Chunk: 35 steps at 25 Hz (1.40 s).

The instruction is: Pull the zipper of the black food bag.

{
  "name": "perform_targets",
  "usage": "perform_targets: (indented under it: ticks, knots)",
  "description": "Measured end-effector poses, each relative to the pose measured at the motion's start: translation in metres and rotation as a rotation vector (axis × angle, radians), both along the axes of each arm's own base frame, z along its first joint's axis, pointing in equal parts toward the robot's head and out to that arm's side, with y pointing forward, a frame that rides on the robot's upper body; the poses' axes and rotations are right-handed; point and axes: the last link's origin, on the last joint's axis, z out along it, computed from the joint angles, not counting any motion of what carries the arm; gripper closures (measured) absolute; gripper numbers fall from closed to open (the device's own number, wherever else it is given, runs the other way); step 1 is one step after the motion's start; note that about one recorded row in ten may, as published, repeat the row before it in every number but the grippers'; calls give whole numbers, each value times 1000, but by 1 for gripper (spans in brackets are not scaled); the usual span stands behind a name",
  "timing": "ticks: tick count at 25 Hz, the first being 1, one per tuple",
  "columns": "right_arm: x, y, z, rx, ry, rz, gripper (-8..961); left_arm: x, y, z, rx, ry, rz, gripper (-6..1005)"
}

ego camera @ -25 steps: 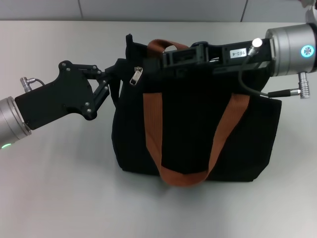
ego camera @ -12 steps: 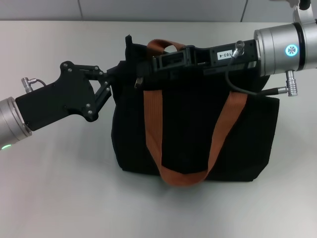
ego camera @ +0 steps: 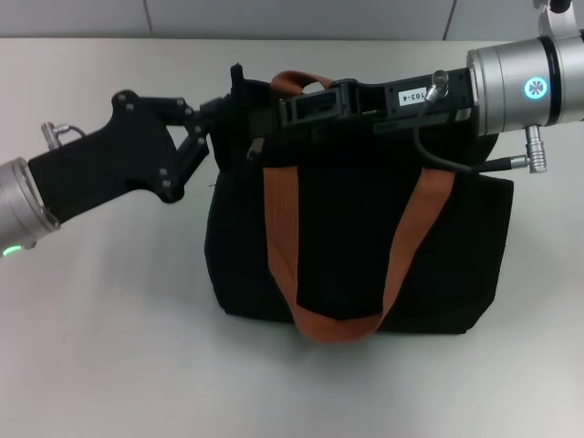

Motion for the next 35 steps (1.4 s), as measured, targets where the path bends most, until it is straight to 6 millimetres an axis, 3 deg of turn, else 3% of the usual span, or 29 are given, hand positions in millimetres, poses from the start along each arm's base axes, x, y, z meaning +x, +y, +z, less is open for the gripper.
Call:
perform_targets:
  ticks: [35]
  knots:
    - [-1, -1, 6, 31, 7, 38, 452, 21, 9, 10, -122, -73, -11, 967]
